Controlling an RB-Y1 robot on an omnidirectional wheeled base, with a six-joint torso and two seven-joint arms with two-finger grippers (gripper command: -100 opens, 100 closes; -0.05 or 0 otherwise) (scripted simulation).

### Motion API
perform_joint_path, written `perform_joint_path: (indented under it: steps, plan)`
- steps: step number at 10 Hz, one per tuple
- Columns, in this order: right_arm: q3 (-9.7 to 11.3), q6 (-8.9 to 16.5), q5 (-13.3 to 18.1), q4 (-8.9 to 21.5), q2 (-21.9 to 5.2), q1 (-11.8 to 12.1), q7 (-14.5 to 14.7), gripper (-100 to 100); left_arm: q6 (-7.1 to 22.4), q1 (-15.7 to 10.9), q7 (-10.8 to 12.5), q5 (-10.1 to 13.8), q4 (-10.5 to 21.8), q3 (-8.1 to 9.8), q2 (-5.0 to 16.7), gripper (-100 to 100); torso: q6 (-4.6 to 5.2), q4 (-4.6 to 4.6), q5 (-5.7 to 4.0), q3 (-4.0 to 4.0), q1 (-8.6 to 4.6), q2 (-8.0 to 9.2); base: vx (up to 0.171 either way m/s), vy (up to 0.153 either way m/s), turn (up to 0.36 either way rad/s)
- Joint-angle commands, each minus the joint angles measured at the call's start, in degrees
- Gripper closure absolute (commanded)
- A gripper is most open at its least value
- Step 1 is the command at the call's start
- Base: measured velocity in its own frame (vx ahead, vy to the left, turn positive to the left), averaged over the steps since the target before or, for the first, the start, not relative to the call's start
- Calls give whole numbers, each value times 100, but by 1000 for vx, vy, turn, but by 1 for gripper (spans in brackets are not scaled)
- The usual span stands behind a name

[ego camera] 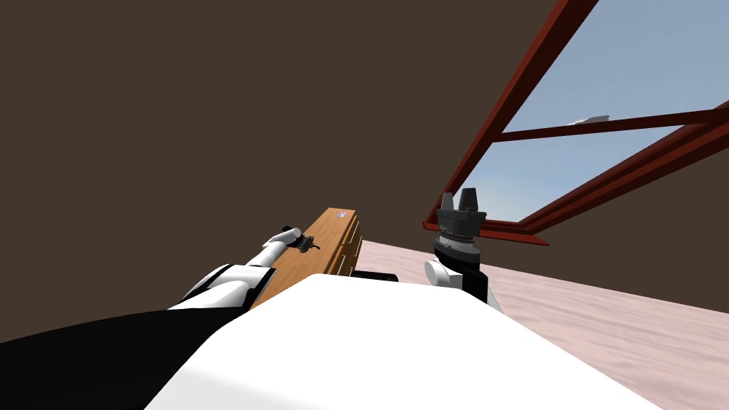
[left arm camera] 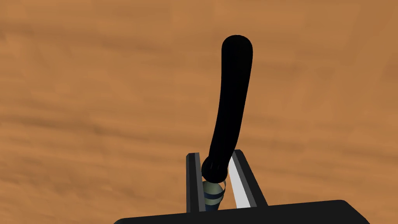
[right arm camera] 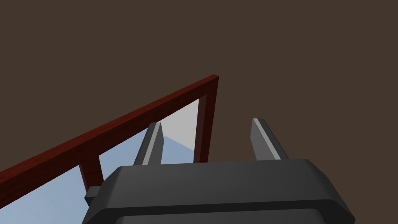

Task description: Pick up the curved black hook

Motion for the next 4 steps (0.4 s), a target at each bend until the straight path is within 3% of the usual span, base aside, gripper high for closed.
perform_joint_path:
  steps: [1,2,3,4]
  plan:
    - [0,0,0,0,0,0,0,0,0,0,0,0,0,0,0,0,0,0,0,0,0,0,0,0,0]
    - [0,0,0,0,0,0,0,0,170,6,-96,98,-135,-21,146,100,4,-3,3,-2,6,-1,8,-5,25]
    - [0,0,0,0,0,0,0,0,60,2,-44,56,-59,-9,73,100,2,-3,2,-4,9,-4,5,-1,8]
    - [0,0,0,0,0,0,0,0,78,-1,-65,62,-70,-10,88,0,3,-7,7,-6,12,-5,0,0,0]
